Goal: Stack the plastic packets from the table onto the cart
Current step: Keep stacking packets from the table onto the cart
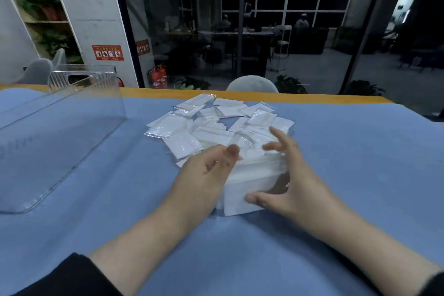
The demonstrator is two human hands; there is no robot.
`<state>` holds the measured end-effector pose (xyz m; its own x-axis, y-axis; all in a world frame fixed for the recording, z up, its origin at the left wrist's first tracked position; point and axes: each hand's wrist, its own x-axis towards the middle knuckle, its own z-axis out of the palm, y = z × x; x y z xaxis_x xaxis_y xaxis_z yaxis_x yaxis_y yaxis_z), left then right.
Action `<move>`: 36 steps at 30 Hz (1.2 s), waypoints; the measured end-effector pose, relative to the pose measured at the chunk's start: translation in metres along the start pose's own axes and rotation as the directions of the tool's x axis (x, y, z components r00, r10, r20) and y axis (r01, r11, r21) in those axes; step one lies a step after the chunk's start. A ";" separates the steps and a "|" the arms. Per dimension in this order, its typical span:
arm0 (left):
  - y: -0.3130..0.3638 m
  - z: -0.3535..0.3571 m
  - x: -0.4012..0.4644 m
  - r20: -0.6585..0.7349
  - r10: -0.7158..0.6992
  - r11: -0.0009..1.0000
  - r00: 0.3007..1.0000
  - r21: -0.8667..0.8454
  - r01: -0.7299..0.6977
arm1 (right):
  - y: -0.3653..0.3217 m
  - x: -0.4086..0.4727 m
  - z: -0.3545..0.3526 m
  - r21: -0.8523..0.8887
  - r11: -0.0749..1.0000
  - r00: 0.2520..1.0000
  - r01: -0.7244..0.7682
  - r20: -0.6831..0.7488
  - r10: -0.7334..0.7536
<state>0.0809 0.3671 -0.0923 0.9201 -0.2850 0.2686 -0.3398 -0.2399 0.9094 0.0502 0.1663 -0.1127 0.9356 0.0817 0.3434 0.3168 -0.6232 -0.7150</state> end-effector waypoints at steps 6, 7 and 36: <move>0.002 0.028 -0.013 -0.330 -0.194 0.955 0.924 -0.277 0.102 | -0.001 -0.003 -0.004 -0.055 0.996 0.997 0.076 0.019 -0.075; 0.003 0.032 -0.014 -0.341 -0.216 0.944 0.915 -0.312 0.107 | -0.001 -0.003 -0.003 -0.073 0.994 0.996 0.079 0.034 -0.077; -0.017 0.125 0.208 0.090 -0.368 0.547 0.925 0.826 0.137 | 0.115 0.040 -0.128 -0.132 0.940 0.909 -0.315 -0.328 0.258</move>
<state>0.2535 0.1958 -0.0921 0.9590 -0.2590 -0.1152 -0.2203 -0.9368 0.2719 0.1039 -0.0017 -0.1036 0.8810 -0.3416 0.3273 -0.0171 -0.7144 -0.6995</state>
